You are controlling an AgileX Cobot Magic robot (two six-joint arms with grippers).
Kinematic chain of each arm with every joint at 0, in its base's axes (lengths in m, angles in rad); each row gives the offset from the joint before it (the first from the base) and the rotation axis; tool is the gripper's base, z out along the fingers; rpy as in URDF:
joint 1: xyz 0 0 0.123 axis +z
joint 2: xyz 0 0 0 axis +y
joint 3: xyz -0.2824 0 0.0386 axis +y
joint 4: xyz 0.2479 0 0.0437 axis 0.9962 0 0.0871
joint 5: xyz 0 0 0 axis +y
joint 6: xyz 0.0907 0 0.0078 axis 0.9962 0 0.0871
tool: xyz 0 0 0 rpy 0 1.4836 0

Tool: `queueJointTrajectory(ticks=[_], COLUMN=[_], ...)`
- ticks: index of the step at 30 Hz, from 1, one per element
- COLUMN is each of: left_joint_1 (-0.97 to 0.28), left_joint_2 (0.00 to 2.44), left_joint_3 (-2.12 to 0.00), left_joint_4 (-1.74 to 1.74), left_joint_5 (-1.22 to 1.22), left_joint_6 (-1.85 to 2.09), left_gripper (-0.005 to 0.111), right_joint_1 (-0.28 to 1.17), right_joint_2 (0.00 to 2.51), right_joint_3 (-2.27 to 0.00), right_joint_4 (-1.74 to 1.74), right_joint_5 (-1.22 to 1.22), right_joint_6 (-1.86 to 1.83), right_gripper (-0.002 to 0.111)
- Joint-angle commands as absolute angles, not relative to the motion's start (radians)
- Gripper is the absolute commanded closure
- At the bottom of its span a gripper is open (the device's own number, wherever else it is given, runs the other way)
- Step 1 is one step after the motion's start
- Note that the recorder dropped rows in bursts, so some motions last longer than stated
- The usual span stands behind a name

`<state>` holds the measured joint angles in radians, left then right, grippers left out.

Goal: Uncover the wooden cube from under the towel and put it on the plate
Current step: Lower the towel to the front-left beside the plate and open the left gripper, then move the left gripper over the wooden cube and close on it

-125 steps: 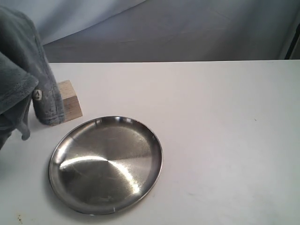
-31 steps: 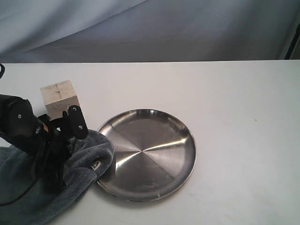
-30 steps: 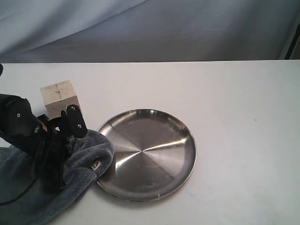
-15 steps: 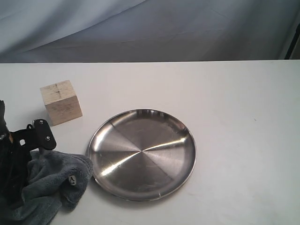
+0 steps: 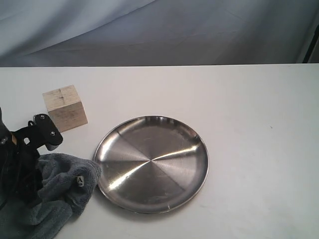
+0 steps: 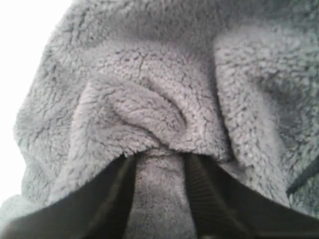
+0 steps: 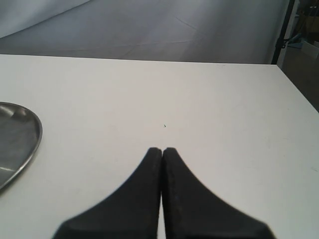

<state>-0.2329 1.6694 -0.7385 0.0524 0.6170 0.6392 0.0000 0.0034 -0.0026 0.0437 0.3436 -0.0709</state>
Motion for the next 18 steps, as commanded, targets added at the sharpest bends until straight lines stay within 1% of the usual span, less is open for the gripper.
queueJointTrajectory(ticks=[1, 2, 3, 4, 9, 12, 18], left_joint_1=[-0.232, -0.232, -0.232, -0.232, -0.232, -0.232, -0.232], left_joint_2=[1.663, 1.663, 1.661, 1.659, 1.59, 1.529, 1.429], left_joint_3=[-0.739, -0.739, -0.74, -0.746, -0.83, -0.886, -0.913], left_joint_4=[-0.047, -0.047, -0.043, -0.033, 0.01, 0.01, 0.061], left_joint_5=[0.506, 0.495, 0.493, 0.495, 0.544, 0.584, 0.509], left_joint_6=[0.627, 0.621, 0.61, 0.599, 0.48, 0.473, 0.474], left_gripper=[0.025, 0.014, 0.005, 0.002, 0.003, 0.003, 0.003], right_joint_1=[0.0, 0.0, 0.0, 0.0, 0.0, 0.0, 0.0], right_joint_2=[0.0, 0.0, 0.0, 0.0, 0.0, 0.0, 0.0], right_joint_3=[0.0, 0.0, 0.0, 0.0, 0.0, 0.0, 0.0], right_joint_4=[0.044, 0.044, 0.044, 0.044, 0.044, 0.044, 0.044], right_joint_5=[0.335, 0.335, 0.335, 0.335, 0.335, 0.335, 0.335], right_joint_6=[-0.074, -0.074, -0.074, -0.074, -0.074, -0.074, -0.074], right_gripper=[0.108, 0.108, 0.108, 0.108, 0.108, 0.108, 0.108])
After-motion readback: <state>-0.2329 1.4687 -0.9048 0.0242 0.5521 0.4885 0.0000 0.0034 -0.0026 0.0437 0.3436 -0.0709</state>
